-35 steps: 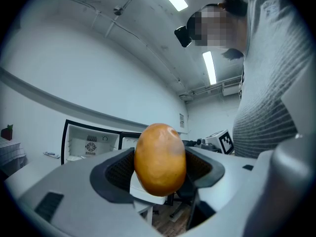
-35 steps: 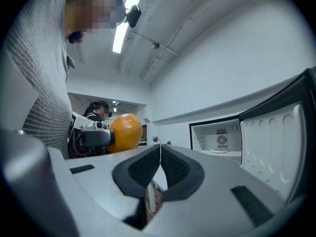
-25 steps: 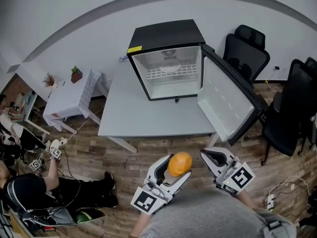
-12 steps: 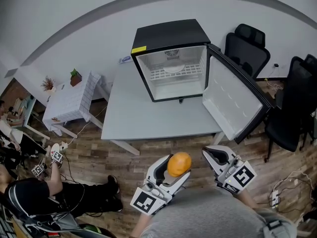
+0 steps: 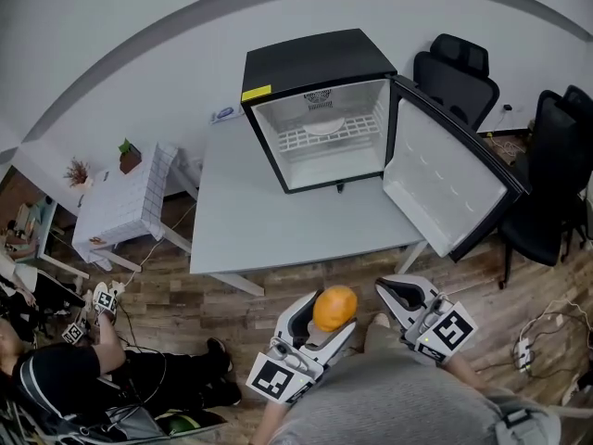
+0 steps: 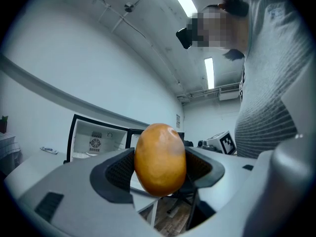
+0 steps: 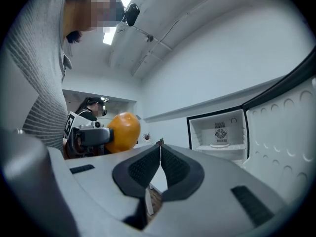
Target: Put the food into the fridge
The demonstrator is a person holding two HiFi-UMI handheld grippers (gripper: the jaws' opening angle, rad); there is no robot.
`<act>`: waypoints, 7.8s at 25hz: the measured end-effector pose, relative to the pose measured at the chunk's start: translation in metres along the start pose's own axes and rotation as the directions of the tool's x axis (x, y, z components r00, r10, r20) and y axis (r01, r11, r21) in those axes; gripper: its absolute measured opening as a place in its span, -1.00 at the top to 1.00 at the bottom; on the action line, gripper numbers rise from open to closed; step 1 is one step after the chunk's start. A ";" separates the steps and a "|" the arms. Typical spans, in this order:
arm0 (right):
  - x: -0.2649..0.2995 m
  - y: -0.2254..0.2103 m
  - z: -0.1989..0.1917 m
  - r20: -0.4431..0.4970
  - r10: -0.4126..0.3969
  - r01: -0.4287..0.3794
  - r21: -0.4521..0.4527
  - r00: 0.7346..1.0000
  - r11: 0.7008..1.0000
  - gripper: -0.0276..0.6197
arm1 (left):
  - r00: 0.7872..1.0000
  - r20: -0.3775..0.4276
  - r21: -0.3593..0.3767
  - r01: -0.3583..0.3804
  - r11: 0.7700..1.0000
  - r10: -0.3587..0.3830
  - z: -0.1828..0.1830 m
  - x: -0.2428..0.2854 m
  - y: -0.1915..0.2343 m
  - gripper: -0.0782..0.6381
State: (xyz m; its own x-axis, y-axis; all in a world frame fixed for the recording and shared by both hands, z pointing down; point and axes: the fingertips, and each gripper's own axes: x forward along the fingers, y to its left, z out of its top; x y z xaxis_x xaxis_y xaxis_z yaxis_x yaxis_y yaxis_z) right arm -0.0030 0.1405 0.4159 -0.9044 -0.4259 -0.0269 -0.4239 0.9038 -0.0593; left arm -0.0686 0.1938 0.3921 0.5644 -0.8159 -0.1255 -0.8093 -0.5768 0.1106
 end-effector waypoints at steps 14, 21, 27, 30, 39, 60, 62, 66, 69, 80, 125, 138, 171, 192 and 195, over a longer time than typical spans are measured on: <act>0.092 -0.092 -0.003 -0.009 0.004 -0.004 -0.055 1.000 0.998 0.88 | 1.000 -0.020 0.011 -0.016 1.000 0.017 -0.006 0.081 0.104 -0.09; 0.121 -0.151 -0.002 -0.002 -0.020 0.020 -0.044 1.000 0.999 0.88 | 0.999 -0.043 0.002 -0.015 1.000 0.015 -0.012 0.132 0.146 -0.09; 0.144 -0.187 0.004 0.002 0.001 -0.001 -0.043 1.000 0.999 0.88 | 0.998 -0.057 -0.008 -0.020 1.000 0.019 -0.014 0.171 0.175 -0.09; 0.149 -0.202 0.007 0.004 -0.001 0.001 -0.048 1.000 0.999 0.88 | 0.998 -0.061 -0.008 -0.013 1.000 0.012 -0.014 0.188 0.182 -0.10; 0.163 -0.224 0.007 -0.009 0.050 -0.050 -0.055 0.999 0.997 0.88 | 0.998 -0.066 0.007 -0.007 1.000 0.008 -0.011 0.228 0.199 -0.09; 0.196 -0.266 0.002 -0.003 -0.059 0.059 -0.053 0.998 0.997 0.88 | 0.997 -0.078 0.006 0.014 1.000 -0.013 -0.019 0.262 0.262 -0.09; 0.198 -0.266 -0.001 -0.006 -0.070 0.069 -0.051 0.998 0.996 0.87 | 0.996 -0.088 0.013 0.021 1.000 -0.020 -0.021 0.266 0.271 -0.09; 0.200 -0.267 -0.006 -0.013 -0.089 0.088 -0.047 0.996 0.995 0.87 | 0.993 -0.115 0.049 0.025 0.998 -0.020 -0.028 0.275 0.290 -0.10; 0.202 -0.267 -0.008 -0.009 -0.092 0.092 -0.043 0.996 0.995 0.87 | 0.990 -0.138 0.077 0.026 0.997 -0.015 -0.036 0.283 0.304 -0.09; 0.218 -0.274 -0.028 -0.049 -0.109 0.106 -0.055 0.993 0.993 0.88 | 0.971 -0.234 0.136 -0.007 0.991 0.039 -0.066 0.310 0.348 -0.09; 0.224 -0.272 -0.052 -0.131 -0.056 0.048 -0.064 0.990 0.997 0.88 | 0.792 -0.542 0.237 -0.174 0.956 0.279 -0.155 0.399 0.481 -0.10; 0.229 -0.280 -0.055 -0.126 -0.072 0.064 -0.059 0.989 0.996 0.88 | 0.761 -0.568 0.356 -0.116 0.927 0.313 -0.169 0.403 0.482 -0.10; 0.219 -0.271 -0.048 -0.106 -0.074 0.068 -0.059 0.992 0.996 0.87 | 0.775 -0.526 0.350 -0.180 0.919 0.352 -0.152 0.387 0.482 -0.13; 0.224 -0.253 -0.046 -0.121 -0.018 0.010 -0.069 0.993 0.998 0.88 | 0.872 -0.370 0.253 -0.237 0.938 0.320 -0.127 0.319 0.416 -0.12; 0.225 -0.255 -0.045 -0.113 -0.032 0.024 -0.069 0.993 0.997 0.87 | 0.889 -0.335 0.222 -0.247 0.943 0.312 -0.124 0.310 0.399 -0.11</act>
State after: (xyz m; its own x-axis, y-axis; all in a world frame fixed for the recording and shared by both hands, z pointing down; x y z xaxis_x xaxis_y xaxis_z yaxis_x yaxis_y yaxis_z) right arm -0.1009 -0.1840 0.4702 -0.8901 -0.4472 0.0878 -0.4482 0.8939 0.0089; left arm -0.1967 -0.2936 0.5194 0.3042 -0.9183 0.2533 -0.9388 -0.3341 -0.0837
